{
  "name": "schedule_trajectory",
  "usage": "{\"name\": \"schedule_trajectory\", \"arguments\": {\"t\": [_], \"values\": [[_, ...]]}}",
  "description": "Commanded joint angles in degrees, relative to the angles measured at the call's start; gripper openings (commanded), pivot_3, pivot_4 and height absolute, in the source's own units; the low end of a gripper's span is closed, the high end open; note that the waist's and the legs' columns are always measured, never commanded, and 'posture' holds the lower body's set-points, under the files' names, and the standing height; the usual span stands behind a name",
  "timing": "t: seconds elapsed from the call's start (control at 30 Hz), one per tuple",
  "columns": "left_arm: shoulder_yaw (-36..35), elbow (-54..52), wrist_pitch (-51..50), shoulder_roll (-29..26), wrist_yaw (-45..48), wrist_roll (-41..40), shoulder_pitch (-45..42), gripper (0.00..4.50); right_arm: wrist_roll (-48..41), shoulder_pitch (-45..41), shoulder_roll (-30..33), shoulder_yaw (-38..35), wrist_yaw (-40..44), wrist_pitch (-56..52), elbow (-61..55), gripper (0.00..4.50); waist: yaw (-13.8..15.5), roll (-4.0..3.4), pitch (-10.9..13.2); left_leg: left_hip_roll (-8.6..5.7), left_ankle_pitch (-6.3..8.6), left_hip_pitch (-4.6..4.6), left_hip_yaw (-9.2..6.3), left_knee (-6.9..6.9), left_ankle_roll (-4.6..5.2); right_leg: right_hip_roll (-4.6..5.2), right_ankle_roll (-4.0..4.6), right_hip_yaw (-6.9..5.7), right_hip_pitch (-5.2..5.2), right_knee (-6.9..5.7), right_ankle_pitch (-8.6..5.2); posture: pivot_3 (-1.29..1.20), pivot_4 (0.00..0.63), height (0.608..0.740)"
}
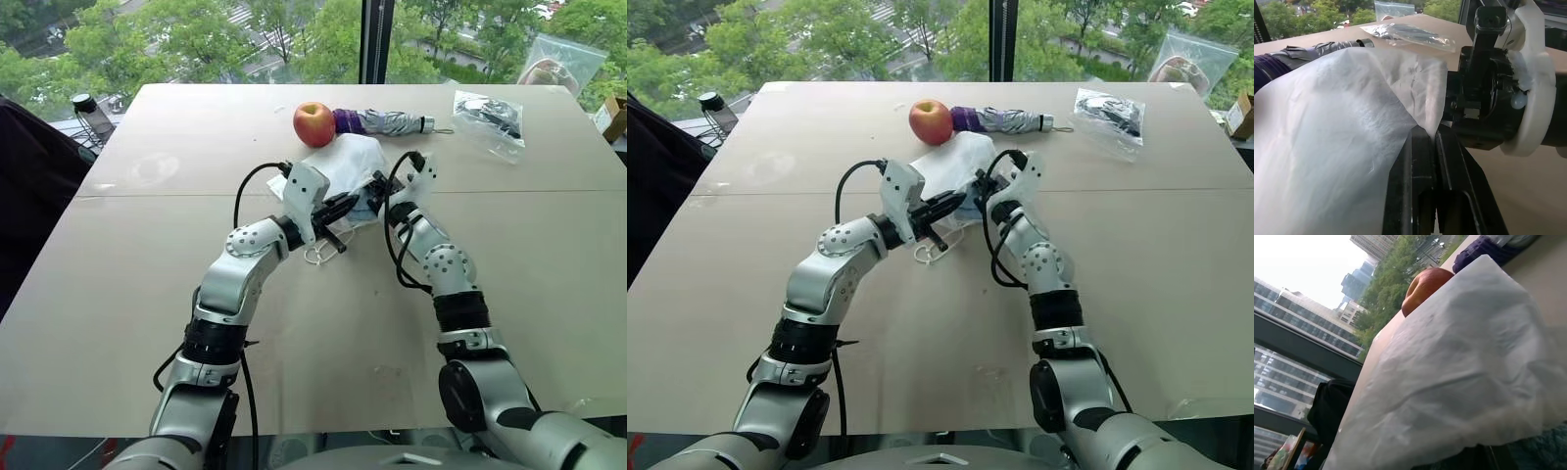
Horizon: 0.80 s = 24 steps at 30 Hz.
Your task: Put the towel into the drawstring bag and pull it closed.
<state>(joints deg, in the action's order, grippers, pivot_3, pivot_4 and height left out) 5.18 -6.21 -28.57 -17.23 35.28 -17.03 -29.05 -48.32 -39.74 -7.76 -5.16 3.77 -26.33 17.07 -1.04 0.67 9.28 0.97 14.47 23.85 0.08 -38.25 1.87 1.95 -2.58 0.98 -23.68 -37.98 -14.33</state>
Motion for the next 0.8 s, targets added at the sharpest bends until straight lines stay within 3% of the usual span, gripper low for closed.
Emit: {"name": "schedule_trajectory", "arguments": {"t": [0.03,0.13,0.2,0.3,0.4,0.57,0.67,0.8], "values": [[-0.12,-2.87,0.20,0.24,0.99,-1.46,-0.75,0.00,-0.27,-1.30,-5.76,2.55,1.76,-2.37,-3.51,0.12,0.05,0.00,0.00,0.00,0.00,0.00,0.00,0.00,0.00,0.01,0.00,0.00,0.00,0.00,0.00,0.00,0.150,0.740],[-1.41,-1.10,0.95,0.06,-0.02,-0.96,-1.67,0.00,1.69,0.83,-2.89,3.90,2.83,-3.75,-5.98,0.12,0.08,0.00,0.00,-0.01,0.00,0.00,0.00,-0.01,0.00,0.02,0.00,-0.01,0.00,0.00,0.00,0.00,0.150,0.740],[-4.00,1.10,0.60,0.71,-2.22,-1.50,-3.14,0.00,3.18,3.67,2.58,6.09,6.68,-6.16,-11.11,0.59,0.09,0.00,0.00,-0.01,0.00,0.00,0.00,-0.01,0.00,0.03,0.00,-0.01,0.00,0.00,0.00,0.00,0.150,0.740],[-6.14,1.82,-0.35,1.22,-2.88,-3.17,-4.27,0.00,12.20,8.58,11.82,11.97,13.60,-1.10,-16.90,1.36,0.39,0.01,0.00,-0.02,0.00,0.02,-0.05,0.00,0.00,0.05,0.00,-0.03,0.01,0.04,0.00,0.00,0.150,0.740],[-6.40,2.85,0.02,1.41,-2.94,-3.13,-5.16,0.00,7.99,12.77,16.83,9.05,19.18,-4.80,-23.80,2.30,0.28,0.03,-0.01,-0.13,0.01,0.04,-0.05,-0.02,0.01,0.07,-0.02,-0.06,0.02,0.05,0.00,0.00,0.150,0.740],[-6.63,3.89,0.61,1.79,-2.98,-3.22,-5.71,0.00,4.17,16.82,25.12,4.96,25.45,-8.75,-30.60,2.30,0.23,0.05,0.02,-0.12,0.01,0.01,-0.04,-0.05,0.01,0.05,-0.02,-0.04,0.03,0.01,0.00,0.00,0.150,0.740],[-6.97,4.32,0.95,2.06,-3.26,-3.26,-5.80,0.00,12.65,17.31,28.16,5.13,24.78,-3.29,-26.90,2.30,0.25,0.05,0.02,-0.09,0.00,-0.04,-0.04,-0.05,0.01,-0.01,-0.02,-0.03,0.05,-0.01,0.00,0.00,0.150,0.740],[-6.80,4.46,1.26,2.19,-3.34,-3.12,-5.63,0.00,28.27,15.96,31.13,10.97,24.28,7.67,-18.42,2.30,0.25,0.05,0.02,-0.12,0.00,-0.04,0.00,-0.06,0.00,-0.03,-0.02,0.01,0.04,-0.01,0.00,0.00,0.150,0.740]]}}
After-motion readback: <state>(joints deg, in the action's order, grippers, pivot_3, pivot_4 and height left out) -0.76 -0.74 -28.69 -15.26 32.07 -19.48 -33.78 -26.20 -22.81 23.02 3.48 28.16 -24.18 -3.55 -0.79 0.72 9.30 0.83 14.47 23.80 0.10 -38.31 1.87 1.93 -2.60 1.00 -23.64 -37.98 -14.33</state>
